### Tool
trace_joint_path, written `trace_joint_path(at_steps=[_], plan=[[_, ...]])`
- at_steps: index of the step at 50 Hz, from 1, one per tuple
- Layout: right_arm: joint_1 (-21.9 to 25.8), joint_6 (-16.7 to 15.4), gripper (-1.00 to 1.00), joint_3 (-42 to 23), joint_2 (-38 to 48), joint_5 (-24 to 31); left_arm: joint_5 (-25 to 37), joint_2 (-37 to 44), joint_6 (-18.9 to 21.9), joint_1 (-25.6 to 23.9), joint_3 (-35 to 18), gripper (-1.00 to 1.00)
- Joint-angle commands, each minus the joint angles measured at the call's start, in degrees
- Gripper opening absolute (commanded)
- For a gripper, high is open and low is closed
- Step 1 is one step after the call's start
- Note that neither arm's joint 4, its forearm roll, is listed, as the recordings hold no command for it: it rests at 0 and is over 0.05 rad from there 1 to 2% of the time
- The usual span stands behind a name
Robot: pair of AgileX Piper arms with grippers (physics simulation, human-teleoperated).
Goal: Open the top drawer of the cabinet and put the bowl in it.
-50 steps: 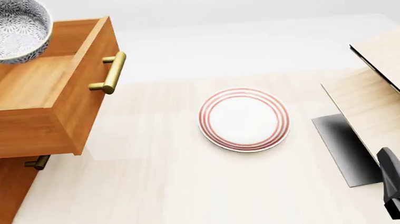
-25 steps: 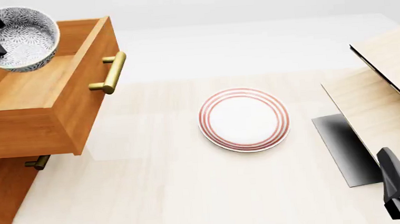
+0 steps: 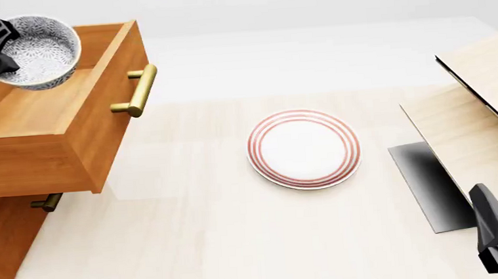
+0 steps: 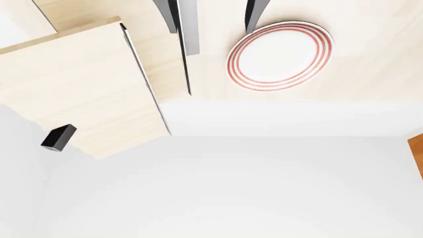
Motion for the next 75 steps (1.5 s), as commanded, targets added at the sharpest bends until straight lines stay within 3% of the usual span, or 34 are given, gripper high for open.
trace_joint_path(at_steps=[1,32,75], plan=[[-0.01,-0.01,1.0,0.04,-0.05,-0.02,-1.01,1.76,0.57,0.44,-1.1,-1.0],[-0.05,0.02,1.0,0.04,-0.03,-0.02,-5.33,5.44,-0.27,0.63,1.36,-1.0],[-0.07,0.02,1.0,0.04,-0.04,-0.01,-5.43,8.14,1.86,2.11,0.63,-1.0]])
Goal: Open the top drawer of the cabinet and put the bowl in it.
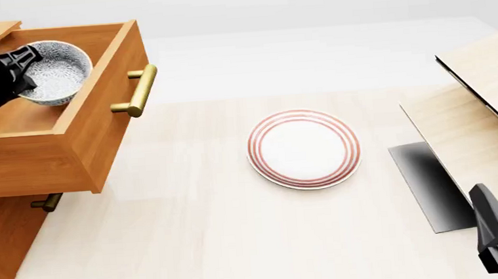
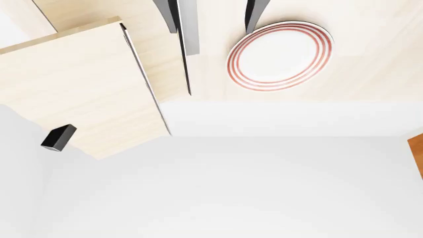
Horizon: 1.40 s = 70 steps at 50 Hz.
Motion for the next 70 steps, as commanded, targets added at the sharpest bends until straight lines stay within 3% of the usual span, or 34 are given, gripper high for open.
trace_joint_path(at_steps=[1,4,5,70], plan=[[-0.08,0.02,1.0,0.04,-0.04,-0.01,0.43,-0.4,0.7,0.29,-0.49,-1.0],[-0.06,0.03,1.0,0.04,-0.04,-0.01,0.8,-0.03,0.72,-0.64,-0.79,-1.0],[-0.04,0.0,1.0,0.04,-0.05,-0.02,0.94,0.09,0.94,-0.36,-0.99,1.0],[-0.03,0.01,1.0,0.04,-0.05,-0.02,16.52,-6.27,6.71,-1.89,-10.9,1.0]])
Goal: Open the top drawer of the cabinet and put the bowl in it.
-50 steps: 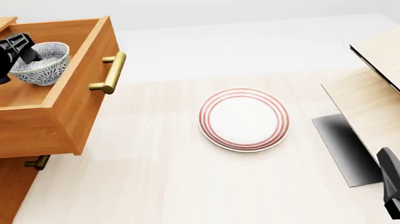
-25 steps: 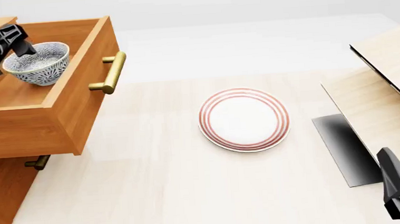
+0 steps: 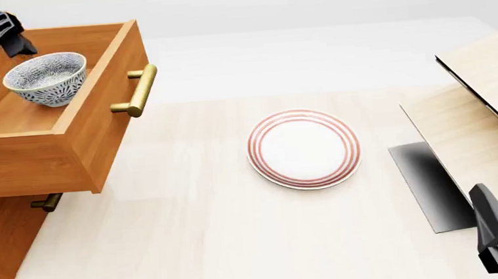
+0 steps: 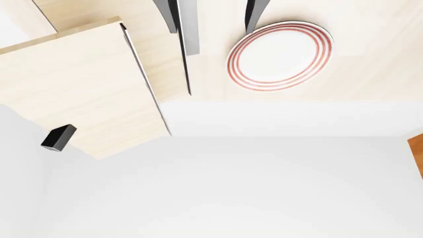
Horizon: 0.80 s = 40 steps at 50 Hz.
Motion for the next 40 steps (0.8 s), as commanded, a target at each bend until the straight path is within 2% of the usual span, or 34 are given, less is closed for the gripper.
trace_joint_path(at_steps=[1,9,40], plan=[[-0.06,0.02,1.0,0.04,-0.03,-0.01,4.11,-2.43,1.27,-0.16,-2.4,1.0],[-0.04,0.02,1.0,0.04,-0.04,-0.02,6.82,-4.54,1.85,-0.37,-3.95,1.0],[-0.07,0.02,1.0,0.04,-0.04,-0.01,13.74,-13.7,3.12,-2.04,-4.15,1.0]])
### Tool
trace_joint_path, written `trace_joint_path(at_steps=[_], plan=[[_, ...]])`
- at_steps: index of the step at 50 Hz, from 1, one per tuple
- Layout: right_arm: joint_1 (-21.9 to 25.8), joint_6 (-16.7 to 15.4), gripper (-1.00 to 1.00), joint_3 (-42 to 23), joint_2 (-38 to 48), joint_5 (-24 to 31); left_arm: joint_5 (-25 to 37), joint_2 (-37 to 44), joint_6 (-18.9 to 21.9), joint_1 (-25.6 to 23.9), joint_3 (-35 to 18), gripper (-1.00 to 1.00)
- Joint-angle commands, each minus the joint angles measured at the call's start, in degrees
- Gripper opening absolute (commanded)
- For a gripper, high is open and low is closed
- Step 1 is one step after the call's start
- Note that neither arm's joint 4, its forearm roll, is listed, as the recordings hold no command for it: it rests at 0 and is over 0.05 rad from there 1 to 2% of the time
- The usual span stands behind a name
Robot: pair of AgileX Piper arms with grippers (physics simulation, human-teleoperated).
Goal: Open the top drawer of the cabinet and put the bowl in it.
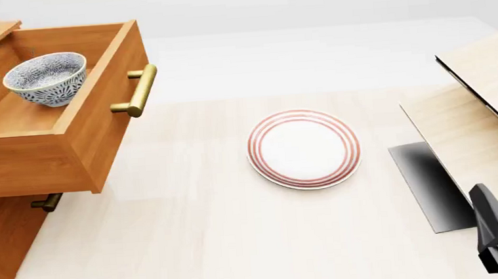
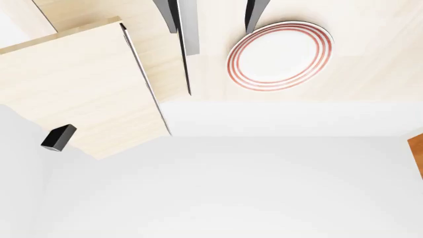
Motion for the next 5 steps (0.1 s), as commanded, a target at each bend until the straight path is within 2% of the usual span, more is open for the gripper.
trace_joint_path(at_steps=[1,5], plan=[[-0.05,0.02,1.0,0.04,-0.05,-0.02,2.32,-3.42,0.66,-0.85,0.41,1.0],[-0.07,0.03,1.0,0.04,-0.04,-0.01,3.05,-4.78,0.91,-1.0,0.83,1.0]])
